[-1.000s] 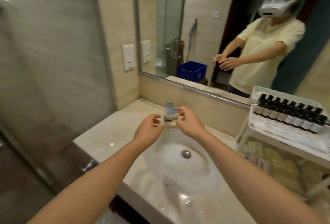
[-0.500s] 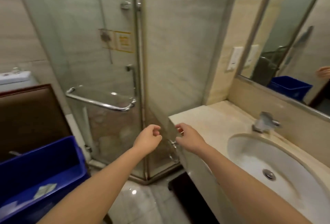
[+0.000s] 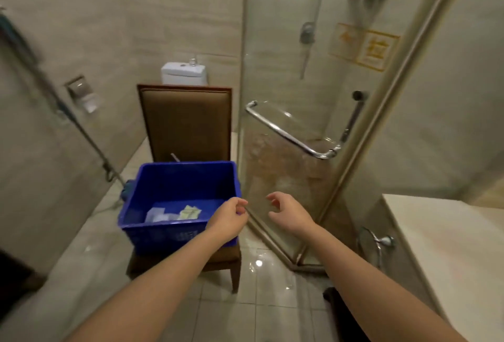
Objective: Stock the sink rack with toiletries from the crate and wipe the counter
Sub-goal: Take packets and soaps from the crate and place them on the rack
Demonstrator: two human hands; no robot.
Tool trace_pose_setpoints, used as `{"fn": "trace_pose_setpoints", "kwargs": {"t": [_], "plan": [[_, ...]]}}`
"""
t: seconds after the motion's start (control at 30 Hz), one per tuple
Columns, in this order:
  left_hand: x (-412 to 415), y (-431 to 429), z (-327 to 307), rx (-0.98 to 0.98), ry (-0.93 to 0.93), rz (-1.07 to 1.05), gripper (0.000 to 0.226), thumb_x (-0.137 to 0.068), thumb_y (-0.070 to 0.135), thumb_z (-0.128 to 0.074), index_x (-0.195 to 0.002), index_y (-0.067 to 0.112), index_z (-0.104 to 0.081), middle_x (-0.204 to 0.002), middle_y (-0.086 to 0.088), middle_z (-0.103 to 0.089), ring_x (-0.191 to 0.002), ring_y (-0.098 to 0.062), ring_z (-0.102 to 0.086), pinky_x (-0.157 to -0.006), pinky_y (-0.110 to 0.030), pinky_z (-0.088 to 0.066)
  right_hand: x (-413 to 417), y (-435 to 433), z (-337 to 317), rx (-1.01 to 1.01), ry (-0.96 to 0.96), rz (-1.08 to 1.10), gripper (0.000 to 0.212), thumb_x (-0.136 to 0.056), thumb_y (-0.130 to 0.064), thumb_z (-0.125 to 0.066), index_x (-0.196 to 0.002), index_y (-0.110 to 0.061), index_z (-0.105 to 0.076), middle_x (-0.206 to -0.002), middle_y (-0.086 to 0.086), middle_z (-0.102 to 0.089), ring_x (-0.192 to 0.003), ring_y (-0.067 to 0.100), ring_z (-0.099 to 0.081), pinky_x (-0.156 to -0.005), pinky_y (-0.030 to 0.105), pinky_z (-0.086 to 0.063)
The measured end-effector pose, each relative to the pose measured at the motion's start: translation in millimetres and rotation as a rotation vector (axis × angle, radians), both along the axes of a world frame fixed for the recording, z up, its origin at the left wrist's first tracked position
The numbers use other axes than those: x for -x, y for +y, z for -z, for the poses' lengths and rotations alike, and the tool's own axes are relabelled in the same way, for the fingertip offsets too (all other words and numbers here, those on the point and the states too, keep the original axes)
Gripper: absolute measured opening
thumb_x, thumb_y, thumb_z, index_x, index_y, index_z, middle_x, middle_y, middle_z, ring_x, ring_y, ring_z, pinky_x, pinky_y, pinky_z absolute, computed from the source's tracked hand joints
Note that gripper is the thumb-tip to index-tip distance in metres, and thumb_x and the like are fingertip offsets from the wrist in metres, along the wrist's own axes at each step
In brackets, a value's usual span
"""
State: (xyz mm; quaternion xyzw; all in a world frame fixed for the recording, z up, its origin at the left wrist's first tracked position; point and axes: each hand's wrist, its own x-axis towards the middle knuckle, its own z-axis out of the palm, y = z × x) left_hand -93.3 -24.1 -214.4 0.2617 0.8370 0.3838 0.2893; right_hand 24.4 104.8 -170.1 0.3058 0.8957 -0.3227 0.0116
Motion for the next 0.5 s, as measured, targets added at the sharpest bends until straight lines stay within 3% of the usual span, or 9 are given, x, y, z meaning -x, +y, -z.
{"fn": "trace_pose_setpoints", "kwargs": {"t": [0.2,0.33,0.5], "plan": [[45,-47,19,0.045,0.001,-0.145,0.033,-0.093,0.025,-0.056,-0.125,0.029,-0.05,-0.117,0.009,-0.058,-0.099,-0.01,-0.058,-0.089,-0.035,-0.051,77,-25,18,0.037,-0.021,-0.17,0.049,-0.089,-0.021,-0.06,-0.137,-0.02,-0.049,-0.135,0.0,-0.053,-0.118,0.014,-0.054,-0.092,0.028,-0.048],[81,-61,25,0.072,0.004,-0.255,0.031,-0.093,0.027,-0.056,-0.123,0.03,-0.051,-0.114,0.01,-0.058,-0.096,-0.012,-0.059,-0.086,-0.039,-0.054,129,-29,29,0.054,-0.044,-0.281,0.051,-0.089,-0.018,-0.058,-0.139,-0.019,-0.047,-0.137,0.004,-0.052,-0.121,0.018,-0.053,-0.096,0.033,-0.049],[125,-63,36,0.112,-0.007,-0.376,0.034,-0.092,0.023,-0.057,-0.125,0.026,-0.053,-0.117,0.006,-0.059,-0.104,-0.014,-0.058,-0.093,-0.037,-0.05,189,-20,45,0.105,-0.074,-0.377,0.049,-0.09,-0.019,-0.058,-0.139,-0.017,-0.048,-0.138,0.006,-0.051,-0.122,0.021,-0.053,-0.098,0.036,-0.048]]}}
